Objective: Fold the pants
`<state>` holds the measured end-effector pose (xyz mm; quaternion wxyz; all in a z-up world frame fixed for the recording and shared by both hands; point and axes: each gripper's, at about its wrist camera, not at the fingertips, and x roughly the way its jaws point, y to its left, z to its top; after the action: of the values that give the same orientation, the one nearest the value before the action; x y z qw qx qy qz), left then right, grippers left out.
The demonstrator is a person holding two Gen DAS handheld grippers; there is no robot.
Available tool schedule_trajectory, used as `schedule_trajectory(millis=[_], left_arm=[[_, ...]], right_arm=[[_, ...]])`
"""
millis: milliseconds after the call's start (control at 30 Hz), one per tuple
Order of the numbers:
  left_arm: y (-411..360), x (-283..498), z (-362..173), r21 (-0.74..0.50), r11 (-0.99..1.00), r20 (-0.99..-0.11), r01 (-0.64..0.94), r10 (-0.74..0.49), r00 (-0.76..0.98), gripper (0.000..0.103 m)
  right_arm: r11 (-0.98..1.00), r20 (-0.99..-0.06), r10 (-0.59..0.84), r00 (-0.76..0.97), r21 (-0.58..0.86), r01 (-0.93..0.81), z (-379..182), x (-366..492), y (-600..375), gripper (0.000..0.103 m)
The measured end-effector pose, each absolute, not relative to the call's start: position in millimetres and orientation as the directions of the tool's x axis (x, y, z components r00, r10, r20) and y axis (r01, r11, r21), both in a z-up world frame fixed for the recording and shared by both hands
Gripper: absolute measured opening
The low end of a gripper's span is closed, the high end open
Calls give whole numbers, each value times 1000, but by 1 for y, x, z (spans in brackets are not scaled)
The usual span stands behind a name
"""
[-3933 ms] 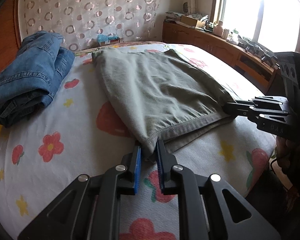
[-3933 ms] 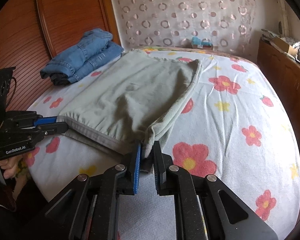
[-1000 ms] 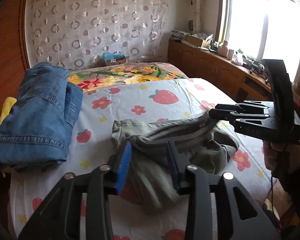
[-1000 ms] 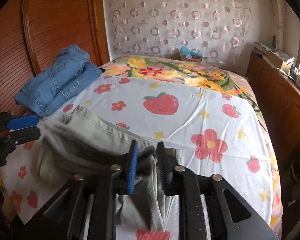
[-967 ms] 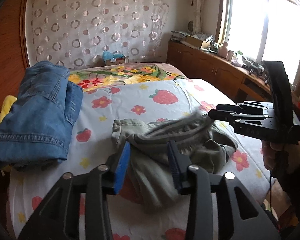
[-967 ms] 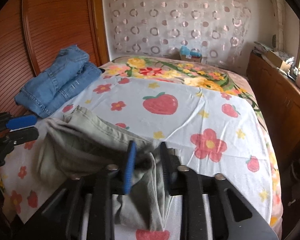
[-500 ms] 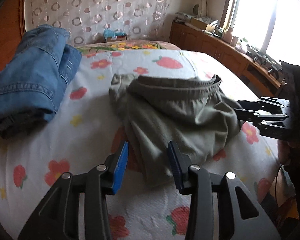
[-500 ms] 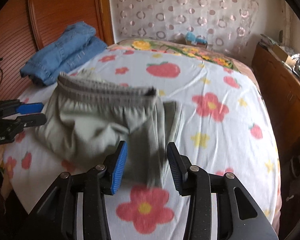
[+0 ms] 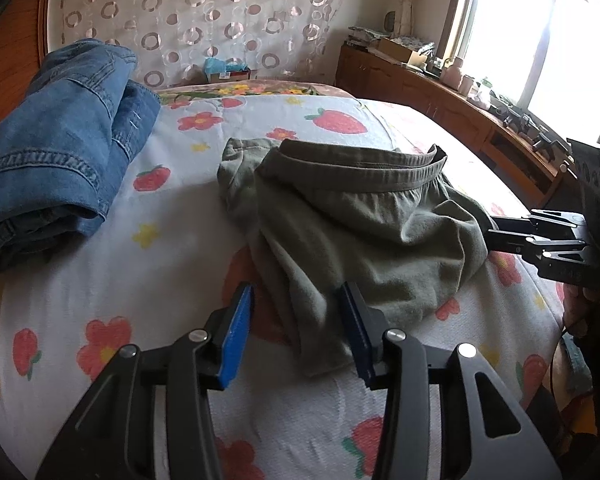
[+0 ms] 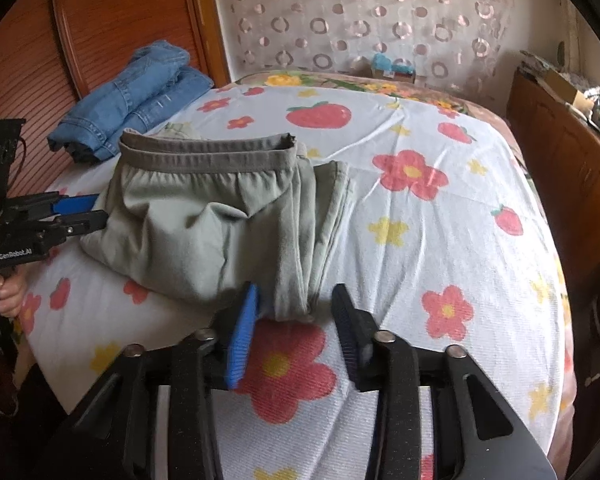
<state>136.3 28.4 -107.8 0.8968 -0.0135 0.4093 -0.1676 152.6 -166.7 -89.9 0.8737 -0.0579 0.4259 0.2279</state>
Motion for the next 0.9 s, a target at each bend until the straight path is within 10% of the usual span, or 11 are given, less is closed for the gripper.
schedule_trajectory(millis=[133, 433, 900], left_arm=[[29, 136, -108, -164, 942, -729, 292, -315, 608, 44], [29, 137, -108, -161, 942, -728, 294, -315, 609, 45], [29, 137, -108, -160, 943, -728, 293, -313, 610, 45]], right_arm=[[882, -765, 362, 533, 96, -461, -87, 150, -168, 10], [892, -772, 327, 545, 61, -449, -85, 147, -166, 9], [890, -782, 300, 547, 23, -455, -84, 183, -137, 53]])
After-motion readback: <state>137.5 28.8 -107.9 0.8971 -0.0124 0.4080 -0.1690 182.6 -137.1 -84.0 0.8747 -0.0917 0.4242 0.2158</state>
